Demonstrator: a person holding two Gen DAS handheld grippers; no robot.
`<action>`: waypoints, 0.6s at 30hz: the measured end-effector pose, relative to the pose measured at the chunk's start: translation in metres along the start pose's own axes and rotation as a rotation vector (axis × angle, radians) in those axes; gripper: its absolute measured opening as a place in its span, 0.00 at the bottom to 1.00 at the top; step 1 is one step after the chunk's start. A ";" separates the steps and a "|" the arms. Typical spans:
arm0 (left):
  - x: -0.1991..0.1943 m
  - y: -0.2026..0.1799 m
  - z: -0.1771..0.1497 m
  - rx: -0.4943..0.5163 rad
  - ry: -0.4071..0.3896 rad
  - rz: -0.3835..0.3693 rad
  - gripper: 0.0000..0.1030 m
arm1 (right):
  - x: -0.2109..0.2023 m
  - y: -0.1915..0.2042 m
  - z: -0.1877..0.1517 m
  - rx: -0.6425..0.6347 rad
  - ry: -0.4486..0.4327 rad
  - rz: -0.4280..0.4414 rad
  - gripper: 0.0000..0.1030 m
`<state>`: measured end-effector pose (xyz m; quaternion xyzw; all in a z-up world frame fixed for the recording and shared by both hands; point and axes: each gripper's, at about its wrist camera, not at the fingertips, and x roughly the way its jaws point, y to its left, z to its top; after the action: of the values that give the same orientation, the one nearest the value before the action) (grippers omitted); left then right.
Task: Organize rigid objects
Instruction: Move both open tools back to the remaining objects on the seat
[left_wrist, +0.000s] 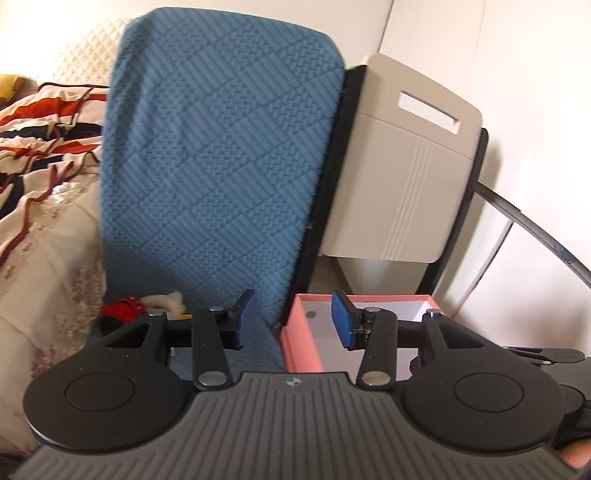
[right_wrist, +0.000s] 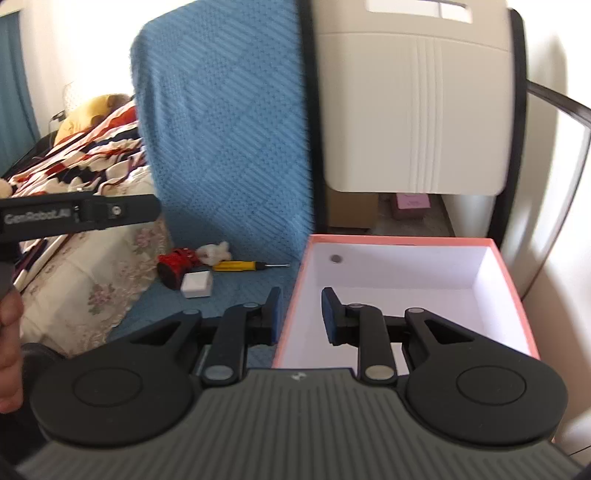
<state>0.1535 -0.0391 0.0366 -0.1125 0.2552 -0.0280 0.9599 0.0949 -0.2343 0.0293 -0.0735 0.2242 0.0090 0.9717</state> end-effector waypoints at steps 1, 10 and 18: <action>-0.003 0.006 -0.002 -0.003 -0.001 0.004 0.49 | 0.000 0.007 0.000 -0.006 -0.001 0.005 0.26; -0.015 0.059 -0.028 -0.029 0.001 0.053 0.49 | 0.015 0.056 -0.016 -0.057 0.009 0.043 0.26; -0.020 0.096 -0.050 -0.073 0.004 0.066 0.49 | 0.035 0.089 -0.034 -0.081 0.030 0.066 0.26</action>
<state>0.1113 0.0459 -0.0181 -0.1387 0.2615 0.0130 0.9551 0.1073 -0.1518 -0.0292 -0.1052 0.2407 0.0491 0.9636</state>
